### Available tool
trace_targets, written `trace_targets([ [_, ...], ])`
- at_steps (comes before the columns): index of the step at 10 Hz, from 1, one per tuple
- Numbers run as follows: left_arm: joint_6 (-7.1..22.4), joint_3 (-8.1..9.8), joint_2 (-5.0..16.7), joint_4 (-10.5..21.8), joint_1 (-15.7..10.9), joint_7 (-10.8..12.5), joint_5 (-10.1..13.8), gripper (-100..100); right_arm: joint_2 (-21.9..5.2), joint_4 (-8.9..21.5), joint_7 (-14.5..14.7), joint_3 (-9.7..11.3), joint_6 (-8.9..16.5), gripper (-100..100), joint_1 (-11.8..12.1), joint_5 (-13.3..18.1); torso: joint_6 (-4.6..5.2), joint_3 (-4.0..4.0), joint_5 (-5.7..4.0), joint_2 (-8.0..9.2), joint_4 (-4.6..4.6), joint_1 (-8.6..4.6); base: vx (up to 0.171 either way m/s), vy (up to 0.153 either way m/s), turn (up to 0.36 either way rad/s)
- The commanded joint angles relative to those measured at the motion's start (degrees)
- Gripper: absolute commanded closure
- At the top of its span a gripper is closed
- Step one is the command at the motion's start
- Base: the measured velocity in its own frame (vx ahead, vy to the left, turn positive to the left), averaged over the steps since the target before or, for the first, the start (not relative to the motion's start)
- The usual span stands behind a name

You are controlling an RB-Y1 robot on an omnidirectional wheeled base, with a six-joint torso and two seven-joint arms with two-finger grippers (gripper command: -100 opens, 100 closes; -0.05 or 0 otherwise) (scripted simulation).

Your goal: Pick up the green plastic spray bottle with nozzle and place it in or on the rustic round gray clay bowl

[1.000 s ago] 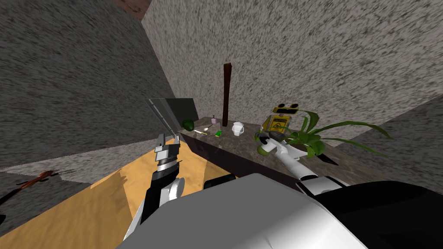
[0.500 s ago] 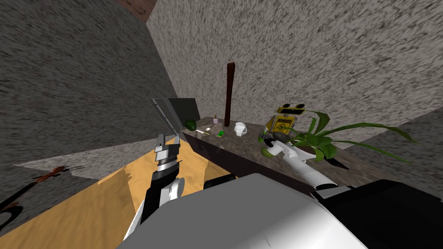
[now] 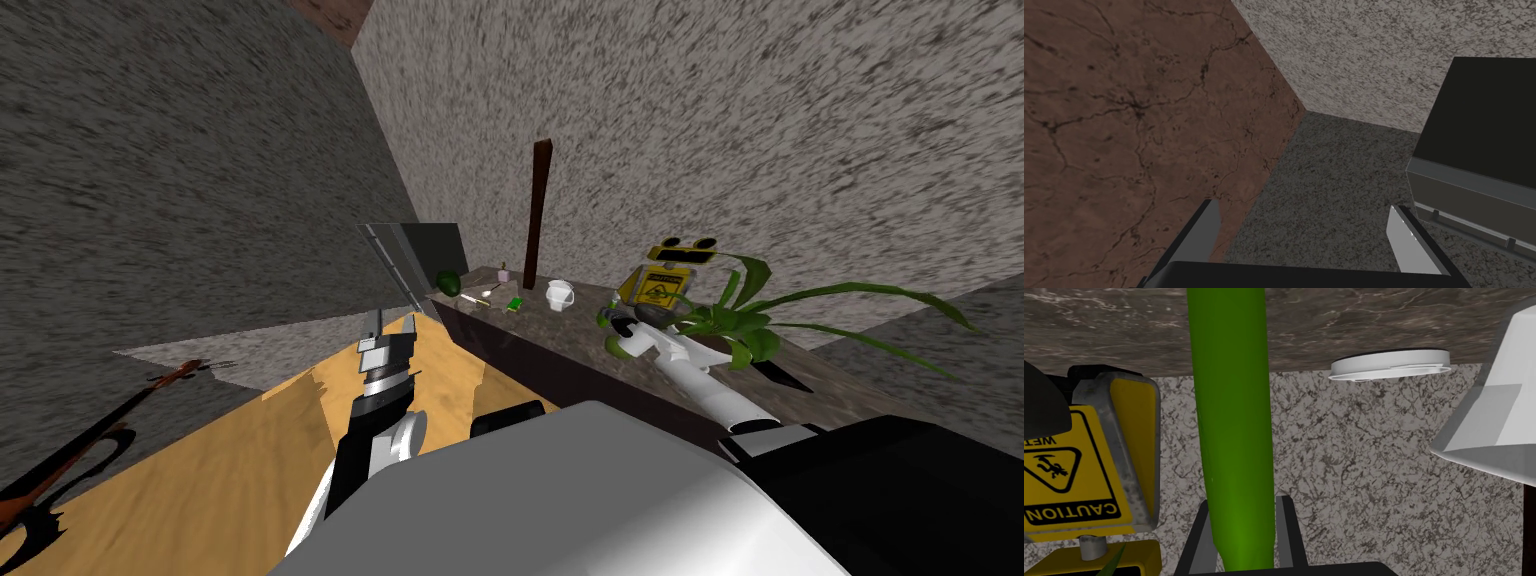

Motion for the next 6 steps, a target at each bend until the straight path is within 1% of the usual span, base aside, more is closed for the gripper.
trace_targets([
  [1, 0.0, 0.0, 0.0, 0.0, 0.0, 0.0, 0.0, 0, -0.72, 0.43, -1.33, 0.38, 0.3, 100, -0.4, -1.45, 0.0, 0.0, 0.0, 0.0, 0.0, 0.0, -0.193, 0.05, 0.103],
  [3, 0.0, 0.0, 0.0, 0.0, 0.0, 0.0, 0.0, 0, -1.99, 0.91, -2.93, 0.71, 0.84, 100, -0.98, -3.44, 0.01, 0.02, -0.05, 0.01, 0.03, -0.13, -0.184, 0.049, 0.112],
  [5, 0.0, 0.0, 0.0, 0.0, 0.0, 0.0, 0.0, 0, -3.39, 1.46, -4.59, 1.04, 1.41, 100, -1.59, -5.54, -0.01, 0.1, -0.09, 0.14, 0.06, -0.19, -0.213, 0.049, 0.137],
  [6, 0.0, 0.0, 0.0, 0.0, 0.0, 0.0, 0.0, 0, -4.11, 1.77, -5.42, 1.2, 1.7, 100, -1.89, -6.6, 0.01, 0.11, -0.11, 0.15, 0.08, -0.19, -0.178, 0.052, 0.121],
])
